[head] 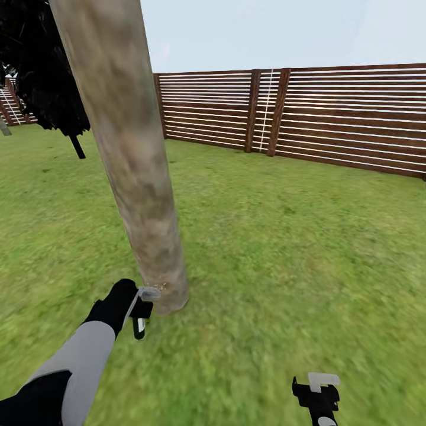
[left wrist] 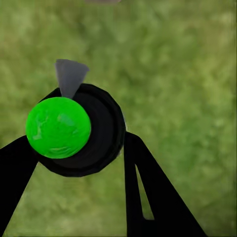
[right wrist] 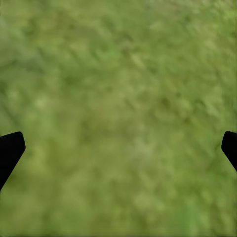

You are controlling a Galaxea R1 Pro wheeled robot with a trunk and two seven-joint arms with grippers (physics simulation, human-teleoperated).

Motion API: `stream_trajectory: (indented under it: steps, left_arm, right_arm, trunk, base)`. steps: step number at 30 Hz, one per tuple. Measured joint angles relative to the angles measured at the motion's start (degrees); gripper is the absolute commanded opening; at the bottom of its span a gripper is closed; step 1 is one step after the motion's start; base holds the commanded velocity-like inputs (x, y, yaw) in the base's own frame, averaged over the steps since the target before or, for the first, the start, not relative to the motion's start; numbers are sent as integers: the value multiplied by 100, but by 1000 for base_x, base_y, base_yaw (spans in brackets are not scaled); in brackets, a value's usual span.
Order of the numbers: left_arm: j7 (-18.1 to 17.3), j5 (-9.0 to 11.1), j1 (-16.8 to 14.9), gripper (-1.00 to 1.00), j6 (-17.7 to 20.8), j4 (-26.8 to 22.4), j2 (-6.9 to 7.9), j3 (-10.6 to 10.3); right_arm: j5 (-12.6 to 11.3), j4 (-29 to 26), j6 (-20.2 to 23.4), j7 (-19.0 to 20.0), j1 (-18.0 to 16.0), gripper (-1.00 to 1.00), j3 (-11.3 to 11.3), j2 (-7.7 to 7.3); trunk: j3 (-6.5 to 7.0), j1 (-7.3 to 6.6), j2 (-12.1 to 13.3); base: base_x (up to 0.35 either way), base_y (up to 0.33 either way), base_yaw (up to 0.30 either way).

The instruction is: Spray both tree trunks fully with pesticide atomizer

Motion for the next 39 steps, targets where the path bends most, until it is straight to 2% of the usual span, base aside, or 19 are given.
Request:
stream_trajectory:
  steps: [4,5,7,9,12,14,16,20,22,23,30,32,35,37,39]
  left_arm:
    - [-25,13,-14,-100,249,-465,0,1]
    - [-34,32,-18,-100,311,-582,-42,-8]
    - [-39,103,-101,-100,372,-709,-295,-130]
    - [-37,34,-126,-100,375,-727,-363,-160]
    - [-35,-50,-138,-100,381,-745,-269,-165]
    - [-39,-47,-127,-100,387,-816,-55,-154]
    - [-44,7,-102,-100,423,-849,67,-150]
    - [-47,64,-115,-100,436,-861,-44,-160]
    - [-41,80,-135,-100,439,-922,-215,-165]
    - [-39,32,-137,-100,434,-991,-236,-165]
    - [-34,-37,-147,-100,477,-1380,-61,-162]
    - [-40,28,-206,-100,496,-1424,-89,-162]
    - [-40,34,-564,-100,550,-1423,-168,-160]
    - [-37,-22,-619,-100,557,-1422,-97,-162]
    - [-34,-50,-618,-100,558,-1422,56,-166]
  right_arm:
    - [5,3,0,1,0,100,0,-2]
    - [5,3,0,0,0,100,-1,-3]
    - [5,3,0,0,0,100,0,-4]
    - [5,3,0,0,0,100,0,-5]
    - [5,3,0,0,0,100,0,-4]
    - [5,3,0,0,0,100,0,-7]
    - [5,3,0,0,0,100,0,-3]
    - [4,5,0,1,-1,100,-1,0]
    - [4,5,0,1,-1,100,-1,1]
    - [4,5,0,1,-1,100,-1,1]
    - [5,3,0,0,0,100,0,-3]
    - [9,3,0,1,0,100,0,-1]
    - [9,3,0,1,0,100,0,0]
    - [11,3,0,1,0,100,0,0]
    - [9,3,0,1,0,100,0,0]
  trunk:
    - [0,3,0]
    - [0,1,0]
    - [0,0,0]
    - [0,0,0]
    - [0,0,0]
    - [0,0,0]
    - [0,0,0]
    - [0,0,0]
    - [0,0,0]
    - [0,0,0]
    - [0,0,0]
    - [0,0,0]
    - [1,0,0]
    - [0,0,0]
    - [0,0,0]
  base:
    - [-199,43,0]
    - [-31,6,0]
    - [-11,2,0]
    - [-3,1,0]
    - [0,0,0]
    - [0,0,0]
    - [0,0,0]
    - [0,0,148]
    - [0,0,259]
    - [0,0,265]
    - [0,0,44]
    - [0,0,1]
    - [0,0,0]
    - [0,0,0]
    - [0,0,0]
